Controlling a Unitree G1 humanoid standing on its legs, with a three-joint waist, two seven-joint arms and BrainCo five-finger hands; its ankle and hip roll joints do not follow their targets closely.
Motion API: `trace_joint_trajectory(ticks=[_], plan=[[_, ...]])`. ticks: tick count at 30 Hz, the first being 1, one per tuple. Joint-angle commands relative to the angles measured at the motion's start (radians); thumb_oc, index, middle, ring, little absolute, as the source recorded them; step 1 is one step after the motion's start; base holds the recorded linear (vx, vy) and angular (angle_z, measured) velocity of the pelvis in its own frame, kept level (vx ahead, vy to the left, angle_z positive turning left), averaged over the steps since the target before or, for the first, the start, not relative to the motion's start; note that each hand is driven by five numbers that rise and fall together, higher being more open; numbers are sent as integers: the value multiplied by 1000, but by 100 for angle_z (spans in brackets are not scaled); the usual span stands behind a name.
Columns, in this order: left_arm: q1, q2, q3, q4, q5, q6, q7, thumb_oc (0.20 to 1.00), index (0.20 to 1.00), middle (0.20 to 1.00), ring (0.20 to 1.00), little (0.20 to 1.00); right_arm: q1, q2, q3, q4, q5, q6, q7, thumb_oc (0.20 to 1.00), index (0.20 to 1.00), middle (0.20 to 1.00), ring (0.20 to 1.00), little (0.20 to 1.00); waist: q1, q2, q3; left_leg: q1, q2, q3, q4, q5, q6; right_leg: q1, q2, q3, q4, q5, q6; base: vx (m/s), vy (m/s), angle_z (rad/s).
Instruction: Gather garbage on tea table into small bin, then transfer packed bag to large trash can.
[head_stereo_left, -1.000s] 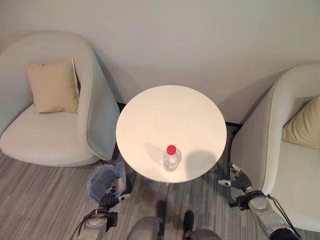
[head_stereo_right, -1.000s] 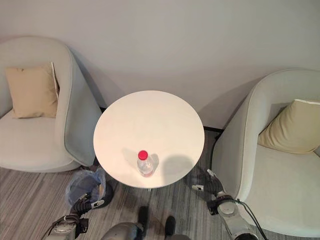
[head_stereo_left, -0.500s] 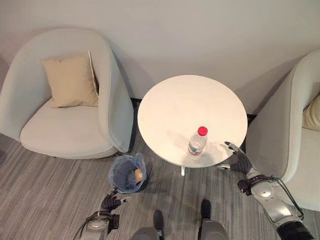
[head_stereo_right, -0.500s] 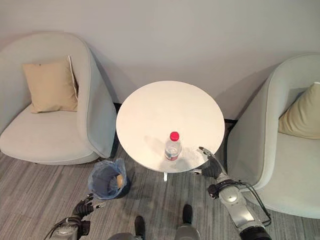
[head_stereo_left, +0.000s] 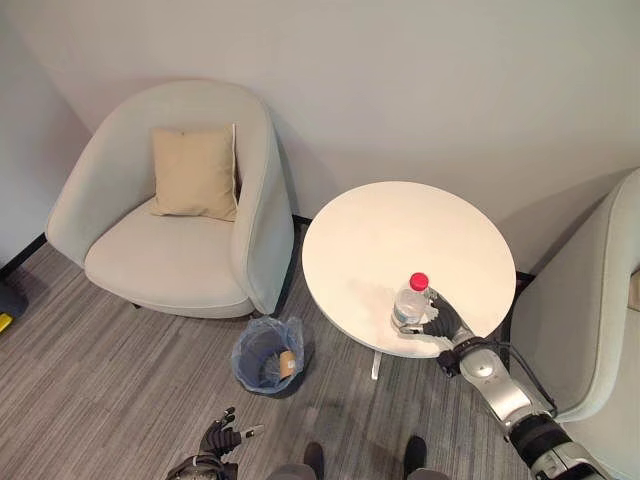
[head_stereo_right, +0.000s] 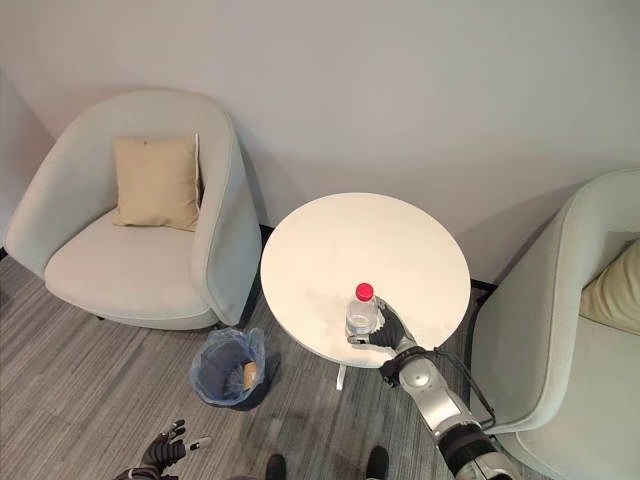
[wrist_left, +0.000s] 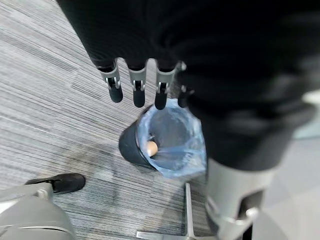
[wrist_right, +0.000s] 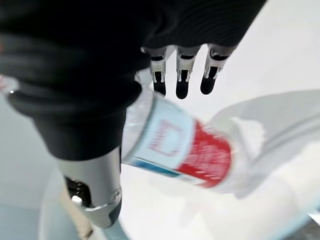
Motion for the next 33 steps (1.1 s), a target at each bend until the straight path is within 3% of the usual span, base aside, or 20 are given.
trace_joint_trajectory(ticks=[1, 9, 12, 16, 20, 24, 28, 30, 33], plan=[[-71, 33, -4, 7, -14, -30, 7, 1000, 1000, 1000, 1000, 1000, -116, 7, -3, 50, 120, -36, -59, 200, 200, 200, 200, 200, 40, -6, 27, -31, -5, -10, 29, -72, -26, 47, 1, 2, 76, -203, 19, -14, 27, 30], [-55, 30, 26, 0, -17, -25, 4, 1000, 1000, 1000, 1000, 1000, -67, -29, -61, -98, 200, -73, -39, 200, 200, 200, 200, 200, 42, -4, 29, -36, -12, -14, 26, -72, -21, 36, -9, 6, 81, -197, 28, -12, 5, 9], [-46, 25, 42, -13, -11, -18, 4, 1000, 1000, 1000, 1000, 1000, 27, -37, -95, -240, 213, -97, -1, 200, 200, 200, 200, 200, 23, -4, 19, -28, 7, -16, 49, -77, -30, 51, 7, 27, 92, -224, 11, -32, -84, -8], [-47, 24, 46, -17, -17, -14, 5, 1000, 1000, 1000, 1000, 1000, 59, -38, -106, -283, 213, -105, 7, 200, 200, 200, 200, 200, 19, -3, 21, -38, 18, -27, 63, -73, -41, 51, 16, 19, 102, -236, 1, -48, -98, -2], [-75, 15, 34, -25, -36, -16, 14, 1000, 1000, 1000, 1000, 1000, 142, -34, -155, -360, 246, -132, -8, 200, 200, 200, 200, 200, 9, 1, 53, -146, 25, -72, 133, -42, -81, 47, 23, -63, 96, -255, -23, -141, -95, 58], [-98, 0, 21, -9, -24, -16, 18, 1000, 1000, 1000, 1000, 1000, 168, -39, -174, -403, 250, -142, -22, 200, 200, 200, 200, 200, -7, 0, 68, -205, 37, -17, 180, -37, -75, 63, 10, -142, 79, -252, -24, -59, 5, 90], [-112, -7, 23, -11, -10, -24, 28, 1000, 1000, 1000, 1000, 1000, 150, -41, -179, -433, 250, -137, -27, 200, 200, 200, 200, 200, -28, 3, 68, -212, 70, 162, 214, -64, -49, 61, -20, -195, 85, -250, -11, 76, 180, 74], [-99, -9, 31, -21, -8, -28, 27, 1000, 1000, 1000, 1000, 1000, 145, -32, -167, -435, 243, -136, -19, 200, 200, 200, 200, 200, -19, 1, 68, -202, 58, 168, 246, -123, -40, 76, -49, -181, 116, -268, 9, 250, 313, 29], [-94, -1, 38, -31, -9, -27, 27, 1000, 1000, 1000, 1000, 1000, 135, -21, -163, -438, 234, -136, -19, 200, 200, 200, 200, 200, -9, -1, 74, -201, 43, 176, 262, -153, -13, 47, -92, -162, 197, -269, 20, 120, 236, 1]])
